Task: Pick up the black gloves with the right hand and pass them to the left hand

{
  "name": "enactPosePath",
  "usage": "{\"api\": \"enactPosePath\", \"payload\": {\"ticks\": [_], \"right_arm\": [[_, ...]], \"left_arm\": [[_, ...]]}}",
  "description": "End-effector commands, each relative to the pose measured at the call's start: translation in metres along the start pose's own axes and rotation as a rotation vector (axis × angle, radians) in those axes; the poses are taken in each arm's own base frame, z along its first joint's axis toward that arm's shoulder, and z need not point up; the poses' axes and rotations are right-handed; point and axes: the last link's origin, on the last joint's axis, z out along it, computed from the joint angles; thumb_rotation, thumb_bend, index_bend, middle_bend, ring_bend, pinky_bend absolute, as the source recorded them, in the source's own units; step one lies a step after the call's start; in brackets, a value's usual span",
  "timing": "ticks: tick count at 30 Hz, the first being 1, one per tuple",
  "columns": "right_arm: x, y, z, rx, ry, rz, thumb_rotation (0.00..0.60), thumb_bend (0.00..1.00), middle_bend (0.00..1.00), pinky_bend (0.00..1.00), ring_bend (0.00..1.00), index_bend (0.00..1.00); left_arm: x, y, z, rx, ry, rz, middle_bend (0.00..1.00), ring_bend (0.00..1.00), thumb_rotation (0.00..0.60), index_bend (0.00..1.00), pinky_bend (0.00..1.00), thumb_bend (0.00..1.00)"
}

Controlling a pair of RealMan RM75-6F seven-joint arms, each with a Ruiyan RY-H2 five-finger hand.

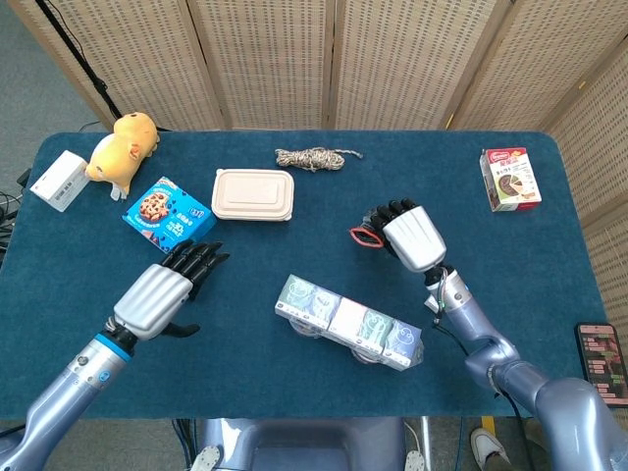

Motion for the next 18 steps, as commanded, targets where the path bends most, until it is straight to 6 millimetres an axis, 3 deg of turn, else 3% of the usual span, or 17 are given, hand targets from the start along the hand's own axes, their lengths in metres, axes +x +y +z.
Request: {"api": "enactPosePath", "payload": {"ticks": [1, 12, 18], "right_arm": [[0.018, -0.011, 0.013, -0.079, -0.014, -0.04, 0.6, 0.5, 0.53, 0.55, 0.5, 0.59], [0.04, -0.05, 0.026, -0.189, -0.108, -0.065, 0.6, 0.52, 0.53, 0.55, 0.5, 0.59], [0.05, -0.066, 0.03, -0.205, -0.121, -0.005, 0.6, 0.52, 0.53, 0.55, 0.5, 0.59]], "left_arm": [[0.009, 0.011, 0.024, -0.032, -0.05, 0.035, 0.0, 0.0, 0.6, 0.0, 0.0, 0.03], [0.019, 0.04, 0.068, -0.05, -0.106, 0.035, 0.0, 0.0, 0.6, 0.0, 0.0, 0.03], [0.015, 0.057, 0.085, -0.064, -0.135, -0.008, 0.0, 0.0, 0.6, 0.0, 0.0, 0.03]]}}
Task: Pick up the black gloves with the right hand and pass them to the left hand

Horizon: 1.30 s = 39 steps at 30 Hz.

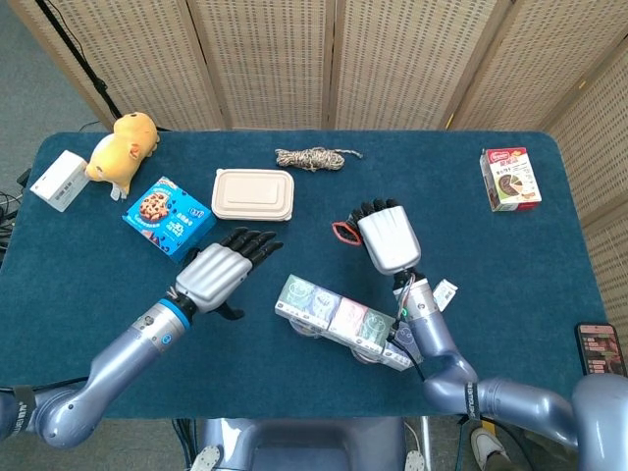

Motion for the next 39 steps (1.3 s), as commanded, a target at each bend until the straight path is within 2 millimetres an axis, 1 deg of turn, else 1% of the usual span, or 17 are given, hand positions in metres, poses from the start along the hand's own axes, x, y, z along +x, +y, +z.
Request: {"api": "enactPosePath", "payload": {"ticks": [1, 5, 9, 15, 23, 32, 39], "right_arm": [[0.007, -0.008, 0.001, -0.004, -0.001, 0.025, 0.6, 0.52, 0.53, 0.55, 0.5, 0.59], [0.011, -0.019, 0.001, 0.0, -0.002, 0.047, 0.6, 0.52, 0.53, 0.55, 0.5, 0.59], [0.014, -0.025, 0.0, 0.007, 0.002, 0.053, 0.6, 0.52, 0.53, 0.55, 0.5, 0.58], [0.014, -0.03, -0.002, 0.003, -0.007, 0.07, 0.6, 0.52, 0.53, 0.55, 0.5, 0.58], [0.014, -0.038, -0.003, -0.006, -0.017, 0.103, 0.6, 0.52, 0.53, 0.55, 0.5, 0.58], [0.018, -0.043, -0.005, -0.017, -0.008, 0.125, 0.6, 0.53, 0.53, 0.55, 0.5, 0.58], [0.021, -0.047, -0.008, -0.016, -0.005, 0.142, 0.6, 0.53, 0.53, 0.55, 0.5, 0.58]], "left_arm": [[-0.003, 0.01, 0.011, -0.016, -0.012, -0.015, 0.0, 0.0, 0.6, 0.0, 0.0, 0.03], [-0.006, 0.016, 0.018, -0.022, -0.021, -0.035, 0.0, 0.0, 0.6, 0.0, 0.0, 0.03], [-0.005, 0.018, 0.022, -0.026, -0.009, -0.04, 0.0, 0.0, 0.6, 0.0, 0.0, 0.03], [-0.004, 0.022, 0.028, -0.031, -0.005, -0.06, 0.0, 0.0, 0.6, 0.0, 0.0, 0.03], [-0.006, 0.033, 0.037, -0.05, -0.018, -0.068, 0.0, 0.0, 0.6, 0.0, 0.0, 0.03], [-0.008, 0.042, 0.048, -0.043, -0.009, -0.07, 0.0, 0.0, 0.6, 0.0, 0.0, 0.03], [-0.009, 0.047, 0.053, -0.03, -0.002, -0.072, 0.0, 0.0, 0.6, 0.0, 0.0, 0.03]]}}
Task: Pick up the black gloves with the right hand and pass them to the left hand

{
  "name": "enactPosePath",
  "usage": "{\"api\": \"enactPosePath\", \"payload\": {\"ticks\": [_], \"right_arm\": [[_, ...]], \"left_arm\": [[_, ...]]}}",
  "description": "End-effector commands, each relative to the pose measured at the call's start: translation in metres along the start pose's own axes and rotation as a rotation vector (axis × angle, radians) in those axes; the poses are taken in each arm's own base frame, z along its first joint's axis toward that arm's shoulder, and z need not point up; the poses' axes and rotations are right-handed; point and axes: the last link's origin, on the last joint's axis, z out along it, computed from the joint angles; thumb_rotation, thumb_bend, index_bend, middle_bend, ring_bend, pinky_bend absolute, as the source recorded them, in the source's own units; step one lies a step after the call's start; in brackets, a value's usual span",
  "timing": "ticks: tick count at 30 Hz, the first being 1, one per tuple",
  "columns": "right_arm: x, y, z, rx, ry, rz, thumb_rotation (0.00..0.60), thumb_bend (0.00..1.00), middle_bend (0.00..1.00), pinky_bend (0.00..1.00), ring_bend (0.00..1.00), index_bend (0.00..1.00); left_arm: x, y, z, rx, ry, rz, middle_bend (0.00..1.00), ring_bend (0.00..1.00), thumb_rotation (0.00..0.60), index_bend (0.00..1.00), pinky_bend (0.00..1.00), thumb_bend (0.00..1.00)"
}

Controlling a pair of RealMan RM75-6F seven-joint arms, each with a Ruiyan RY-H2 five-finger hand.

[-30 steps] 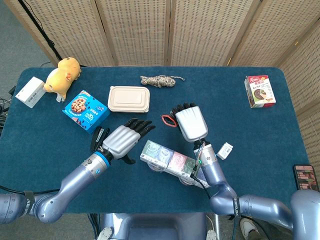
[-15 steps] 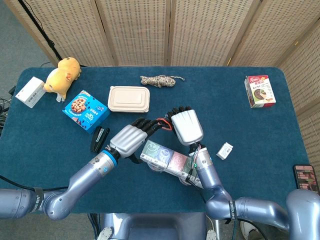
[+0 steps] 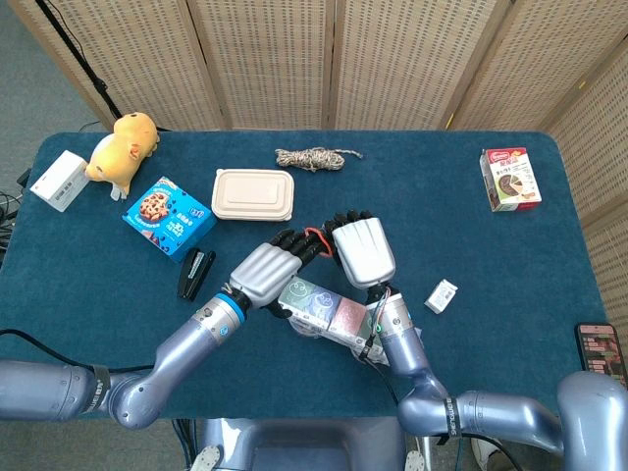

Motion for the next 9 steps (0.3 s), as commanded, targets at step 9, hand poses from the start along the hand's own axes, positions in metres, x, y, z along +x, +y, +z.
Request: {"api": "enactPosePath", "payload": {"ticks": [9], "right_arm": [[0.0043, -0.0052, -0.0021, 0.016, 0.013, 0.003, 0.6, 0.53, 0.53, 0.55, 0.5, 0.58]], "left_arm": [[0.0008, 0.005, 0.0032, 0.014, 0.002, 0.006, 0.0, 0.0, 0.6, 0.0, 0.0, 0.03]]}}
